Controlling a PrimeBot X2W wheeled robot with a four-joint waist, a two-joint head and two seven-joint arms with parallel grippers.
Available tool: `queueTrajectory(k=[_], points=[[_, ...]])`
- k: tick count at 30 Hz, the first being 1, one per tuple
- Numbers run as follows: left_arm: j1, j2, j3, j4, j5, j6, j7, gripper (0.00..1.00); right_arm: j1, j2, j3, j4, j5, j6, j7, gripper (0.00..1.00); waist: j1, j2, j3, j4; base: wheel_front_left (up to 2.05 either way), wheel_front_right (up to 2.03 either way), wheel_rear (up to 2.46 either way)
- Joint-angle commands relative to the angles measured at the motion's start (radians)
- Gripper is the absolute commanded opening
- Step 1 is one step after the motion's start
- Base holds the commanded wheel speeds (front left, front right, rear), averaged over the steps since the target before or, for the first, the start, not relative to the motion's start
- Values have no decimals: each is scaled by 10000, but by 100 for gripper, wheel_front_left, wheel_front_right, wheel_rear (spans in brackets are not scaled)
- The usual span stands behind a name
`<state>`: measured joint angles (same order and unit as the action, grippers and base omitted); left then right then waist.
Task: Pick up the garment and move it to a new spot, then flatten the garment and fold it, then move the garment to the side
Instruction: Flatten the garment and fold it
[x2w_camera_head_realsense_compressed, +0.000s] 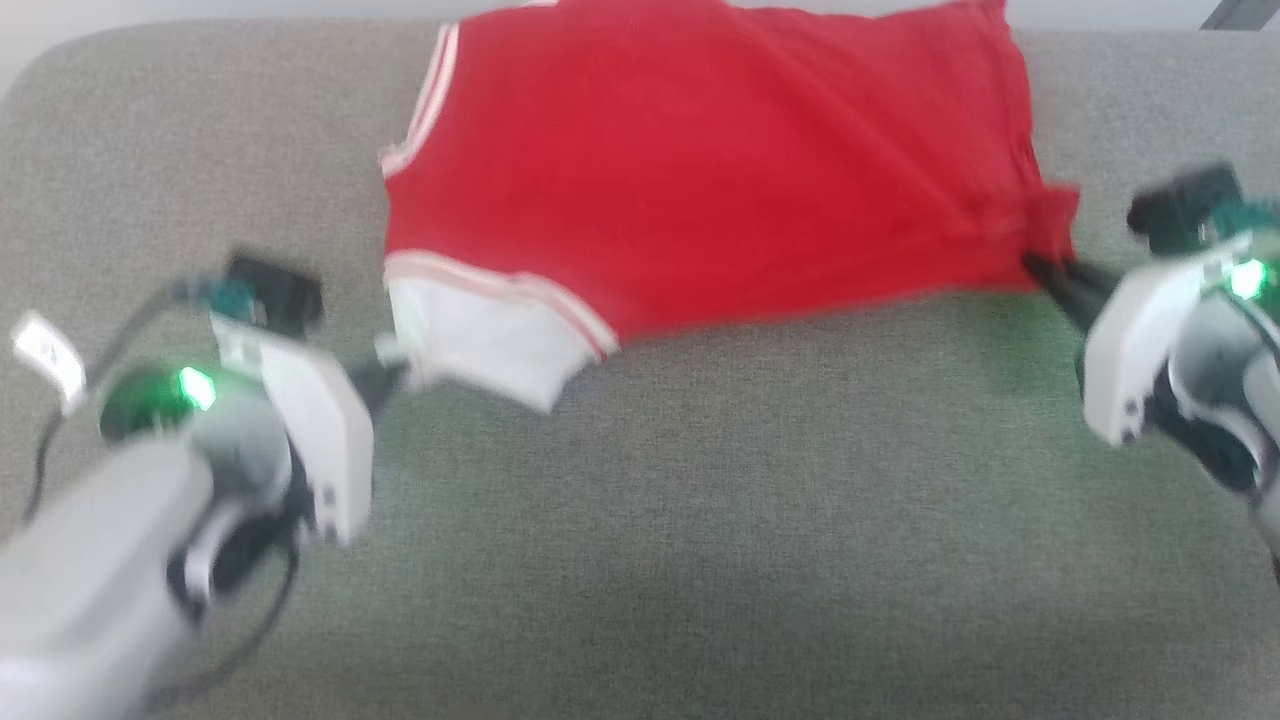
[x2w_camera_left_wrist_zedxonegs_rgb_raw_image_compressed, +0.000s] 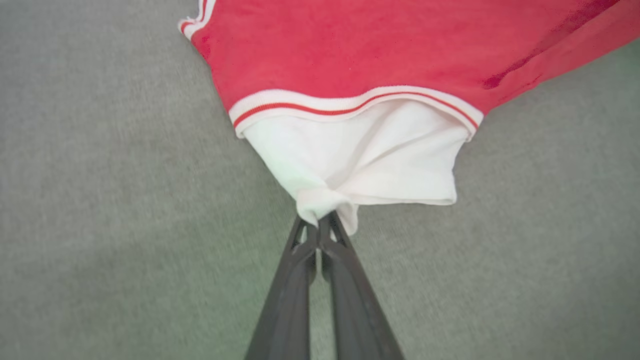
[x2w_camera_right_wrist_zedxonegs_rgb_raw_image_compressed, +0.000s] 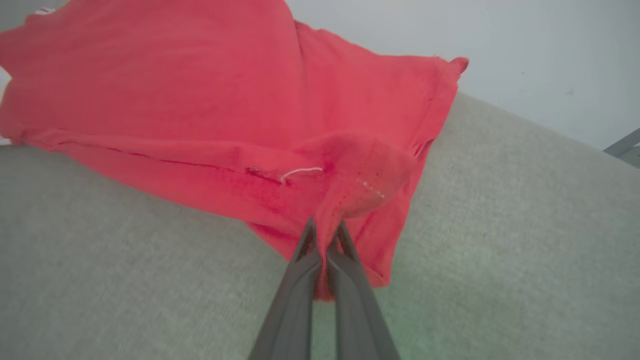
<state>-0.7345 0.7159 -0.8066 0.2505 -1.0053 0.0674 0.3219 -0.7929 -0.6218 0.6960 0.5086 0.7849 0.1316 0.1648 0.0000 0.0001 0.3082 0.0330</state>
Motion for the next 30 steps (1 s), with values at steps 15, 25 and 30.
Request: queueTrajectory(k=[15, 25, 30], points=[[4384, 1991, -28, -5213, -1180, 3399, 358, 0, 3656, -1606, -704, -3228, 47, -18, 650, 0, 0, -1, -188, -41, 0, 0, 0], [5531, 2262, -287, -6203, -1553, 4067, 486, 0, 5420, -2189, -1081, -4557, 458, -17, 944, 0, 0, -1, -179, -30, 0, 0, 0], [5157, 2537, -19, -6481, -1253, 4169, 354, 0, 5788, -2172, -1573, -4888, 435, -17, 781, 0, 0, -1, -175, -72, 0, 0, 0]])
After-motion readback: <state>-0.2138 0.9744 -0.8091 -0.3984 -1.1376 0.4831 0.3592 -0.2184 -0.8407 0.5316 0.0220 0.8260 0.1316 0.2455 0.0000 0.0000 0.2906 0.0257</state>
